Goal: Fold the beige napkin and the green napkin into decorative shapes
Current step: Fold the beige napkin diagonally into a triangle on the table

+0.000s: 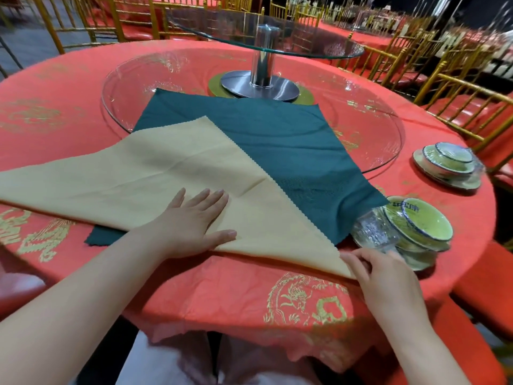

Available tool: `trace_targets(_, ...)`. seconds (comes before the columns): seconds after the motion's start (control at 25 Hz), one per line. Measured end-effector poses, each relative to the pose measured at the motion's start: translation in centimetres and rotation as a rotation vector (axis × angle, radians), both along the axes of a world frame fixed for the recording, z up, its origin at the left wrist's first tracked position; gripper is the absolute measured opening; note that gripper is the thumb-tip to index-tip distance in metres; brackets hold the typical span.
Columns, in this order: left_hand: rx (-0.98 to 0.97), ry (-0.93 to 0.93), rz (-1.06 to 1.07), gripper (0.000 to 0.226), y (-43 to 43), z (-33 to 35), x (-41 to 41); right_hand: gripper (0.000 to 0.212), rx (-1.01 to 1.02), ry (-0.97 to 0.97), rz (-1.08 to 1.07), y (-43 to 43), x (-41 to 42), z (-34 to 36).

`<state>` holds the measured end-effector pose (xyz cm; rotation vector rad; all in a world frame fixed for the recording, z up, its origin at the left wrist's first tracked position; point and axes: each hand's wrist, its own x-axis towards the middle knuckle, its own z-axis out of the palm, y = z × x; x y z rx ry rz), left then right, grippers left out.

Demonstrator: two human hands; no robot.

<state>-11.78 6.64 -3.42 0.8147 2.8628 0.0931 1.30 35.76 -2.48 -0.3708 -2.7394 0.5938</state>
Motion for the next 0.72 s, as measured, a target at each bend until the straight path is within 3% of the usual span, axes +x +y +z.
trace_targets(0.52,0.007,0.025,0.042,0.107,2.5,-0.4,0.4,0.022,-0.205,0.141,-0.134,-1.1,1.4,-1.3)
trace_targets(0.72,0.031,0.097,0.038,0.096,3.2,-0.1,0.4,0.017,-0.095,0.071,-0.161,-0.6,1.0,-0.8)
